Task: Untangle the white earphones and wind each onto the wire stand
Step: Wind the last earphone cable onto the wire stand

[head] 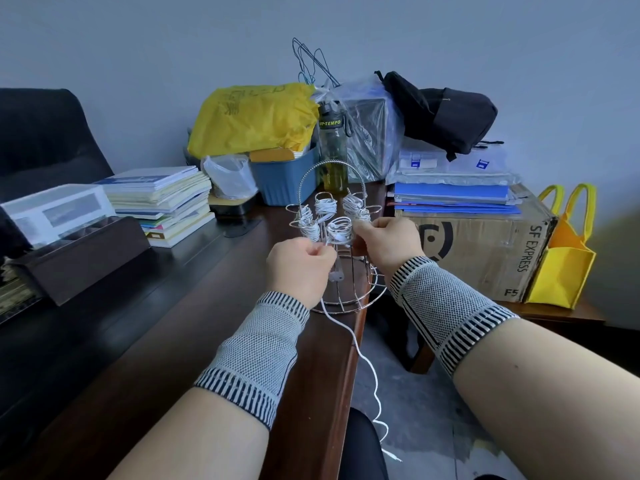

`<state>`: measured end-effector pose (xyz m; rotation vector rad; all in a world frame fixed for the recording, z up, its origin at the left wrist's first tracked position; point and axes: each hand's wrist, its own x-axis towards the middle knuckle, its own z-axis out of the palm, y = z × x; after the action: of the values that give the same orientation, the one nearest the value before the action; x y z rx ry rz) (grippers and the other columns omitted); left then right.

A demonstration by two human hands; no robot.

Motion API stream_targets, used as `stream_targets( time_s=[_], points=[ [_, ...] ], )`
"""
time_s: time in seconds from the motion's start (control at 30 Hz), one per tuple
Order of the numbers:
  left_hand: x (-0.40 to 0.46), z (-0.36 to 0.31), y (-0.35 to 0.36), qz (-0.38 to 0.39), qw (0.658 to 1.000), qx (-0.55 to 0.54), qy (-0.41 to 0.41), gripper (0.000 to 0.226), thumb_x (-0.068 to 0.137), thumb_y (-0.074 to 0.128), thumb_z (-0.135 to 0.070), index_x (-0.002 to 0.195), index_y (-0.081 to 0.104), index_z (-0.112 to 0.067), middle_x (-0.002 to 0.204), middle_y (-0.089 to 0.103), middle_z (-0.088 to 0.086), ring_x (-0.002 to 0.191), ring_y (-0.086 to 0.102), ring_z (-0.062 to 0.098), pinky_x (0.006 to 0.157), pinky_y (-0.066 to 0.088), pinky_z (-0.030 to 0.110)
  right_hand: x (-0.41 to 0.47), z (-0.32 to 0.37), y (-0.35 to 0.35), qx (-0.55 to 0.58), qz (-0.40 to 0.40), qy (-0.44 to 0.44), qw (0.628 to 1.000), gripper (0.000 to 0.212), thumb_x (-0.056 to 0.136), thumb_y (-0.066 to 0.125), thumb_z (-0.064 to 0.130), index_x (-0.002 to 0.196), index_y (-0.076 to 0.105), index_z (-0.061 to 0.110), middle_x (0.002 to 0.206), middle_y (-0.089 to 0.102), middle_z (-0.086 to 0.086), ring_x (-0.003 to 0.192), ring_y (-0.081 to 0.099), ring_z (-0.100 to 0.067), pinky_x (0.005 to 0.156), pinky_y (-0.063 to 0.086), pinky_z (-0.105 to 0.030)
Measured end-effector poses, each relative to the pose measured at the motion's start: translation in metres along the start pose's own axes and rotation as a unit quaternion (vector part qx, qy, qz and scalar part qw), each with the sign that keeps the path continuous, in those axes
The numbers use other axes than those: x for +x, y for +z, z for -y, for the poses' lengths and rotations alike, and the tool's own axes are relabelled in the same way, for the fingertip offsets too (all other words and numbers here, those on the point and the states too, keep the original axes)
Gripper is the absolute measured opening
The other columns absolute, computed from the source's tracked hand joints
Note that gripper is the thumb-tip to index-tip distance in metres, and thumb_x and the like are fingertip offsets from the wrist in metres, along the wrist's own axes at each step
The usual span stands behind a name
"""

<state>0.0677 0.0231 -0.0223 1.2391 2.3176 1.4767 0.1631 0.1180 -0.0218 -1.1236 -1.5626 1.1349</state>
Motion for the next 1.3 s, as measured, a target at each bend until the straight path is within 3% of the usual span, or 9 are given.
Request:
stream_targets(
  time_s=[0.13, 0.3, 0.43, 0.57, 0.77, 0.93, 1.03, 1.13, 1.3],
  points=[
    [-0.009, 0.006, -0.003, 0.015, 0.999, -0.041, 0.026, 0.017, 0.088, 0.064, -0.019, 0.085, 0.079, -0.011, 0.063, 0.069, -0.008, 0.045, 0.048, -0.001, 0.051, 0.038, 0.016, -0.007, -0.010, -0.005, 0.040, 0.028, -0.042, 0.998, 0.010, 0.082, 0.069, 0.014, 0.072, 0.066, 0.012, 0.077, 0.073, -0.010, 0.077, 0.070, -0.032, 0.077, 0.058, -0.046],
    [-0.016, 0.005, -0.007, 0.035, 0.995, 0.030, 0.094, 0.050, 0.090, 0.062, -0.022, 0.041, 0.050, -0.022, 0.080, 0.073, 0.000, 0.070, 0.065, 0.016, 0.068, 0.051, 0.033, -0.025, -0.023, -0.006, -0.066, 0.051, -0.240, 0.967, 0.033, 0.081, 0.066, 0.004, 0.079, 0.056, 0.035, 0.096, 0.056, 0.004, 0.083, 0.061, -0.010, 0.079, 0.051, -0.025],
    [-0.018, -0.006, -0.012, 0.072, 0.983, 0.117, 0.124, 0.033, 0.093, 0.060, -0.030, 0.062, 0.057, -0.022, 0.062, 0.058, -0.006, 0.065, 0.051, 0.015, 0.065, 0.038, 0.029, -0.030, -0.028, -0.001, -0.083, 0.067, -0.302, 0.947, 0.038, 0.079, 0.065, -0.005, 0.101, 0.068, 0.025, 0.101, 0.044, 0.003, 0.093, 0.048, 0.004, 0.085, 0.044, -0.012],
    [-0.018, -0.016, -0.019, 0.096, 0.960, 0.211, 0.154, 0.012, 0.097, 0.054, -0.026, 0.089, 0.059, -0.018, 0.086, 0.062, -0.002, 0.082, 0.055, 0.018, 0.069, 0.037, 0.027, -0.029, -0.028, 0.002, -0.093, 0.059, -0.324, 0.940, 0.029, 0.079, 0.070, -0.001, 0.099, 0.073, 0.020, 0.098, 0.046, 0.000, 0.090, 0.046, 0.006, 0.086, 0.036, -0.001],
    [-0.011, -0.026, -0.035, 0.101, 0.957, 0.249, 0.112, 0.011, 0.091, 0.055, -0.021, 0.081, 0.059, -0.020, 0.086, 0.067, -0.001, 0.081, 0.062, 0.017, 0.064, 0.046, 0.030, -0.022, -0.021, 0.003, -0.035, 0.044, -0.244, 0.968, 0.004, 0.082, 0.075, 0.017, 0.084, 0.074, 0.020, 0.092, 0.056, 0.004, 0.081, 0.060, -0.008, 0.083, 0.053, -0.025],
    [0.006, -0.021, -0.048, 0.096, 0.994, 0.034, 0.049, 0.021, 0.095, 0.057, -0.022, 0.082, 0.069, -0.010, 0.067, 0.066, -0.003, 0.052, 0.057, 0.005, 0.064, 0.058, 0.030, -0.020, -0.018, 0.000, 0.101, 0.066, -0.119, 0.985, 0.019, 0.085, 0.072, 0.012, 0.069, 0.066, 0.022, 0.075, 0.067, 0.000, 0.060, 0.058, -0.006, 0.067, 0.051, -0.027],
    [0.012, -0.020, -0.039, 0.060, 0.994, -0.067, 0.054, 0.021, 0.091, 0.062, -0.027, 0.076, 0.072, -0.015, 0.059, 0.063, -0.005, 0.049, 0.052, 0.008, 0.066, 0.057, 0.037, -0.018, -0.019, 0.005, 0.161, 0.065, -0.063, 0.983, 0.023, 0.082, 0.073, 0.018, 0.060, 0.068, 0.022, 0.068, 0.066, -0.001, 0.067, 0.058, -0.015, 0.072, 0.051, -0.035],
    [0.015, -0.027, -0.027, 0.032, 0.996, -0.042, 0.069, 0.026, 0.091, 0.061, -0.032, 0.070, 0.071, -0.021, 0.058, 0.066, -0.008, 0.047, 0.051, 0.006, 0.058, 0.051, 0.031, -0.019, -0.018, 0.010, 0.187, 0.059, -0.044, 0.980, 0.020, 0.079, 0.071, 0.027, 0.059, 0.071, 0.023, 0.067, 0.064, -0.001, 0.071, 0.058, -0.019, 0.075, 0.051, -0.039],
    [0.025, -0.034, -0.021, -0.006, 0.983, 0.173, 0.066, 0.045, 0.097, 0.048, -0.032, 0.066, 0.072, -0.010, 0.062, 0.069, -0.003, 0.049, 0.054, 0.003, 0.046, 0.039, 0.022, -0.014, -0.013, 0.012, 0.191, 0.020, 0.019, 0.981, 0.029, 0.078, 0.069, 0.028, 0.051, 0.067, 0.020, 0.067, 0.060, -0.008, 0.067, 0.052, -0.021, 0.067, 0.047, -0.038]
  ],
)
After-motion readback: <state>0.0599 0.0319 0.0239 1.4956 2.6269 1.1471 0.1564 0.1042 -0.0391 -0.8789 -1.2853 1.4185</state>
